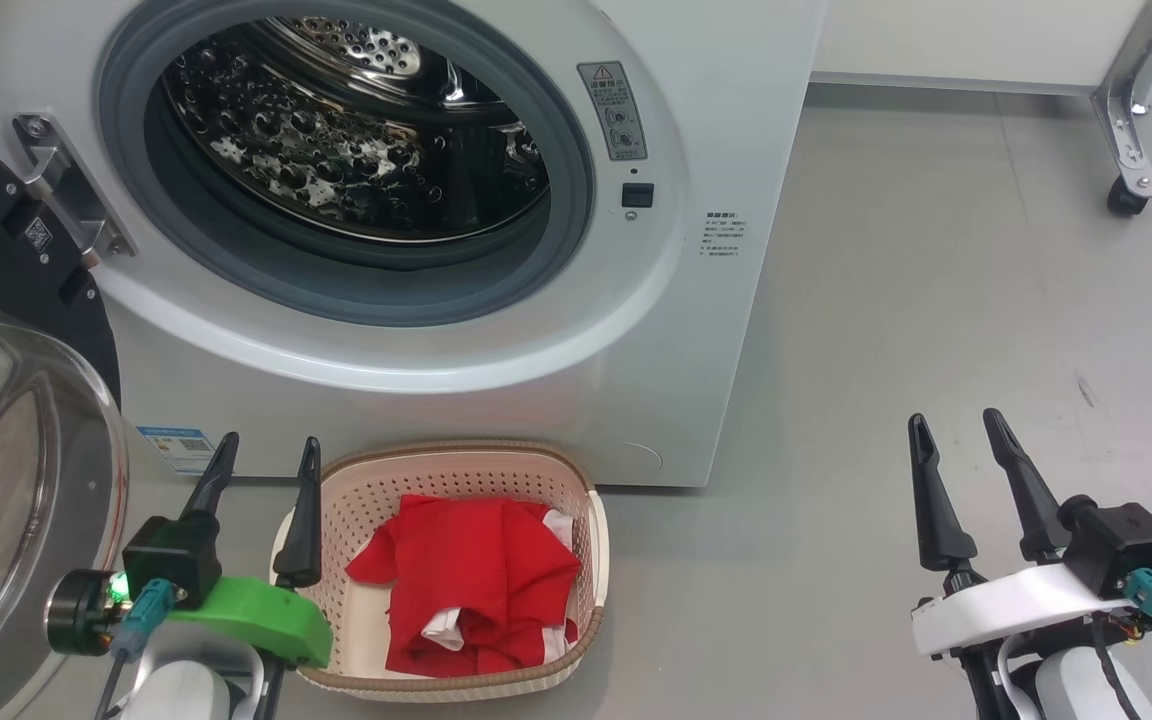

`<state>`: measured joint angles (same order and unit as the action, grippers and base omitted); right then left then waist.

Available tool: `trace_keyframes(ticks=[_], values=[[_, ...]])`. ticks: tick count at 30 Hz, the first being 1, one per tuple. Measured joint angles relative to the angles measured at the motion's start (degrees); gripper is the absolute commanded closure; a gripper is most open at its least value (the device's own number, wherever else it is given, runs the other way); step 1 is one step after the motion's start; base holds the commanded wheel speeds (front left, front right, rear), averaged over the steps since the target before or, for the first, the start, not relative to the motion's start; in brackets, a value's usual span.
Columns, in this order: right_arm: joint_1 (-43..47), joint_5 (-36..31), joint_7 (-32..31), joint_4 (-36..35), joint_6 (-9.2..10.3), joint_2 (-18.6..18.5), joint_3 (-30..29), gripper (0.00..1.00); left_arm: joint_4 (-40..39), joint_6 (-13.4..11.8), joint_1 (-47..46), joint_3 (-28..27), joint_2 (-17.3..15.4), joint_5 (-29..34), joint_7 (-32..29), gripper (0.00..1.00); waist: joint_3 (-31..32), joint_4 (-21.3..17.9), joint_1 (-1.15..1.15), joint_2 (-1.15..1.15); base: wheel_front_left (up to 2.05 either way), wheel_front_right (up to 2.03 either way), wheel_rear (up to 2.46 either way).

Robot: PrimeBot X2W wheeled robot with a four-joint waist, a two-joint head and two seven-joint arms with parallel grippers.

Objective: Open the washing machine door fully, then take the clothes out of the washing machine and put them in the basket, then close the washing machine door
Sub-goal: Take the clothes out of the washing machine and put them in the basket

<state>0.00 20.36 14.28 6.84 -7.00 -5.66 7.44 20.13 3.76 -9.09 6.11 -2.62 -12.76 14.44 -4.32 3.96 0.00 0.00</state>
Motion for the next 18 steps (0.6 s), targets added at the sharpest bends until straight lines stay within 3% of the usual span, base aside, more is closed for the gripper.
trace_keyframes(ticks=[18], values=[[0.48, 0.0, 0.0, -0.37, 0.01, 0.09, -0.04, 0.0, -2.41, -0.44, 1.44, 0.07, 0.07, -0.01, 0.0, 0.0, -0.44, -0.09, 0.0, 0.0, 0.0, 0.0, 0.0]])
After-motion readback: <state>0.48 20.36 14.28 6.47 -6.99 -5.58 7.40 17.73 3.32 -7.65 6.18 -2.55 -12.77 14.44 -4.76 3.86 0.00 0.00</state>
